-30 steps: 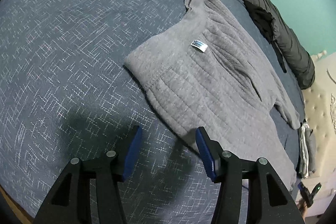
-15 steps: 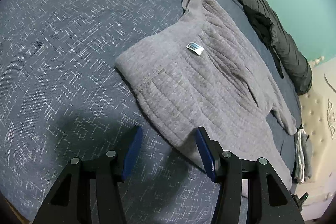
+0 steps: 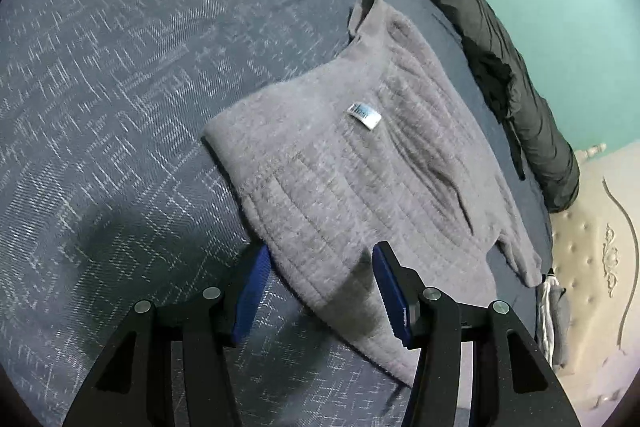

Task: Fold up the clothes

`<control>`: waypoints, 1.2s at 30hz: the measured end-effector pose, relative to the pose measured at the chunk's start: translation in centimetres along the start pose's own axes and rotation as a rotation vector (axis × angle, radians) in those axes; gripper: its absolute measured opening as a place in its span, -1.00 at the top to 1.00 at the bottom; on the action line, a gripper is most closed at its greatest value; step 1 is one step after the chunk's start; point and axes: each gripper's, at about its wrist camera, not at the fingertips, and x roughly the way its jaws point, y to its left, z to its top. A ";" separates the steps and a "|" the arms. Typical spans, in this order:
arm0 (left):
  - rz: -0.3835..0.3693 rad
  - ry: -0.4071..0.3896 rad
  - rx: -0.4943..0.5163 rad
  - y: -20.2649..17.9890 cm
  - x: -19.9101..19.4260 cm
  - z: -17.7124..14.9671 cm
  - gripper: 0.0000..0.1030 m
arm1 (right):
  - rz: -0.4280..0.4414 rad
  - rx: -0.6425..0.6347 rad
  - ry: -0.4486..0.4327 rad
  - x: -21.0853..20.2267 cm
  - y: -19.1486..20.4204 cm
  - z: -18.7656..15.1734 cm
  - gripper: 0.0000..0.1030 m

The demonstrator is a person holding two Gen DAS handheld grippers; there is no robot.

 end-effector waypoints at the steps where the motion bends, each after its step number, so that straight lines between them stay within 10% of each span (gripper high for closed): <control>1: 0.001 0.002 0.000 0.1 0.2 0.0 -0.09 | -0.003 -0.001 -0.001 0.0 -0.1 0.0 0.37; 3: 0.003 0.002 0.004 0.2 0.5 0.1 -0.07 | -0.009 -0.002 -0.004 -0.1 -0.2 -0.1 0.57; 8: 0.027 -0.024 0.042 0.0 0.0 0.5 0.91 | -0.022 -0.029 -0.012 -0.6 0.0 -0.3 0.82; 24: 0.017 -0.173 0.083 -1.5 -10.8 2.2 0.94 | 0.032 -0.130 -0.098 -7.3 3.1 2.6 0.92; 36: 0.025 -0.164 0.127 -5.6 -11.2 5.8 0.94 | 0.010 -0.228 -0.094 -9.0 8.2 6.8 0.92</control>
